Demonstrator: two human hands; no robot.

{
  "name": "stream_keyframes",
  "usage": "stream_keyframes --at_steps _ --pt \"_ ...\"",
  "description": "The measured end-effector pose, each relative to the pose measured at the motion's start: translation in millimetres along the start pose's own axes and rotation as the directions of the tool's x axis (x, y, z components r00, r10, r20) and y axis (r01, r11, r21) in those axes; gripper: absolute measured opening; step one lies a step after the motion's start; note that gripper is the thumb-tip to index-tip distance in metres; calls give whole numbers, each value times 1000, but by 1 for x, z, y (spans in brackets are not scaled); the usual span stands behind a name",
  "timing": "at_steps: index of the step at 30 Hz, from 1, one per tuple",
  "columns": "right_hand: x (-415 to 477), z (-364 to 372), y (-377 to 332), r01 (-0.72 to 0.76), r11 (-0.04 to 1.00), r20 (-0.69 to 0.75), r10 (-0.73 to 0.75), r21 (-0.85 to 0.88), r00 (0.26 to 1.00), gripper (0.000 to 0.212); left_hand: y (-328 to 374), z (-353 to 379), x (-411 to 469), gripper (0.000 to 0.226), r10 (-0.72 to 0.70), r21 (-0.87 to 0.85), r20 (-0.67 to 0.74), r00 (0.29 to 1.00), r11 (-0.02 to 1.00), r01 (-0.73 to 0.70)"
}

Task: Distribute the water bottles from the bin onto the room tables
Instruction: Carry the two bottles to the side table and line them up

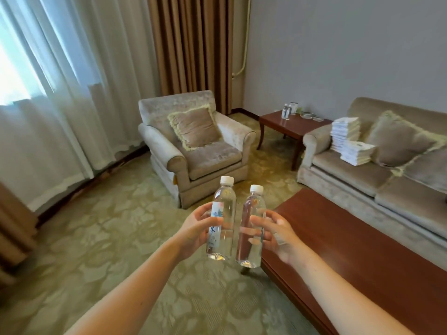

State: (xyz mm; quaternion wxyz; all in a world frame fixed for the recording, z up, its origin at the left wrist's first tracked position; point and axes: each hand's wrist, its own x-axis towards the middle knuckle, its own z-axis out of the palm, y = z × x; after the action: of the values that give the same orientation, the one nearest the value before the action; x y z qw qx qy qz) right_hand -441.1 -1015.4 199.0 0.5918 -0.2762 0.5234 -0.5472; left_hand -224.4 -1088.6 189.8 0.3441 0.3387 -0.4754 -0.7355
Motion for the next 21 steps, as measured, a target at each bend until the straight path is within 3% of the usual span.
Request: stream_keyframes --at_steps 10,21 --pt "179 71 -52 7 999 -4 -6 52 1000 73 76 -106 161 70 -5 47 -9 1000 999 5" --pt "414 74 -133 63 998 -51 -62 22 997 68 139 -164 399 76 -2 23 18 1000 1000 2"
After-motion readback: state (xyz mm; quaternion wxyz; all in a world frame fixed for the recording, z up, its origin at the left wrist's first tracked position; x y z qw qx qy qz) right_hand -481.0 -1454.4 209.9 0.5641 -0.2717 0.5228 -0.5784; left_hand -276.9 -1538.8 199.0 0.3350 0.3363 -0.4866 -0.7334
